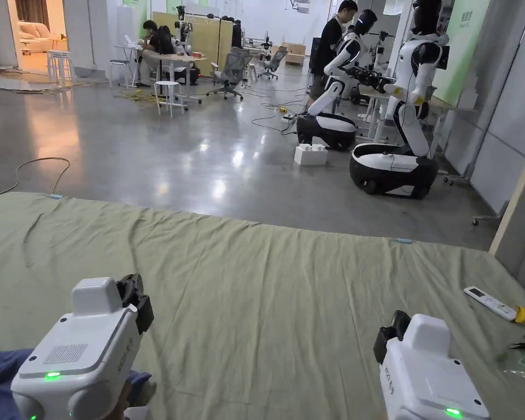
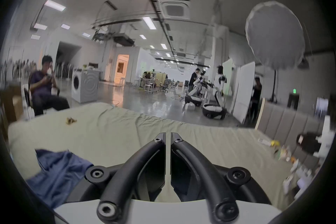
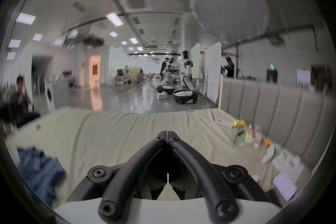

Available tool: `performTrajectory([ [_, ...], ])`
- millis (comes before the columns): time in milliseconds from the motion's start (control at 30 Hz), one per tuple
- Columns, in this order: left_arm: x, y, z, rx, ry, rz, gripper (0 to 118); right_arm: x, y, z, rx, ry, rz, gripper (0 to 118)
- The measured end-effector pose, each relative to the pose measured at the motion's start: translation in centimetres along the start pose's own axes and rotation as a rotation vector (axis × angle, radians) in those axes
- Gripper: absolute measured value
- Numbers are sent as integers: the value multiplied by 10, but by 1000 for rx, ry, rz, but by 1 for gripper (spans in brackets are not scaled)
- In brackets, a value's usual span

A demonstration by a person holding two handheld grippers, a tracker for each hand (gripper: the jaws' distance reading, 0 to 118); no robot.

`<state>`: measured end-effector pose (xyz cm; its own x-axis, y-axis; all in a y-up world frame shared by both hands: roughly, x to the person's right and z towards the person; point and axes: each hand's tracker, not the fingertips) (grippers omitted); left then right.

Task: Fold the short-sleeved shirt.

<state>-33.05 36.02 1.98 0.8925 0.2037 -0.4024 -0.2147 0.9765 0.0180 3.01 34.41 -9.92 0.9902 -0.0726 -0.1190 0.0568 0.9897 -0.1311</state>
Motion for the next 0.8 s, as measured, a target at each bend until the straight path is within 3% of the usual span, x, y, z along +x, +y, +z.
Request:
performTrajectory([
  [133,-6,-2,-14,-14,-6,-46,4,-4,2,4,13,13,24,0],
  [267,-11,-1,-15,-44,-13,-113,4,-13,3,3,33,32,111,0],
  [467,-52,-6,-17,-188,9,-167,4,-24,2,5,42,62,171,0],
  [600,-93,-11,-8,-292,47,-140,4,-26,-2,3,30,75,173,0],
  [800,-165,-23,-4,-586,108,-63,4,-28,-15,-4,-9,82,181,0],
])
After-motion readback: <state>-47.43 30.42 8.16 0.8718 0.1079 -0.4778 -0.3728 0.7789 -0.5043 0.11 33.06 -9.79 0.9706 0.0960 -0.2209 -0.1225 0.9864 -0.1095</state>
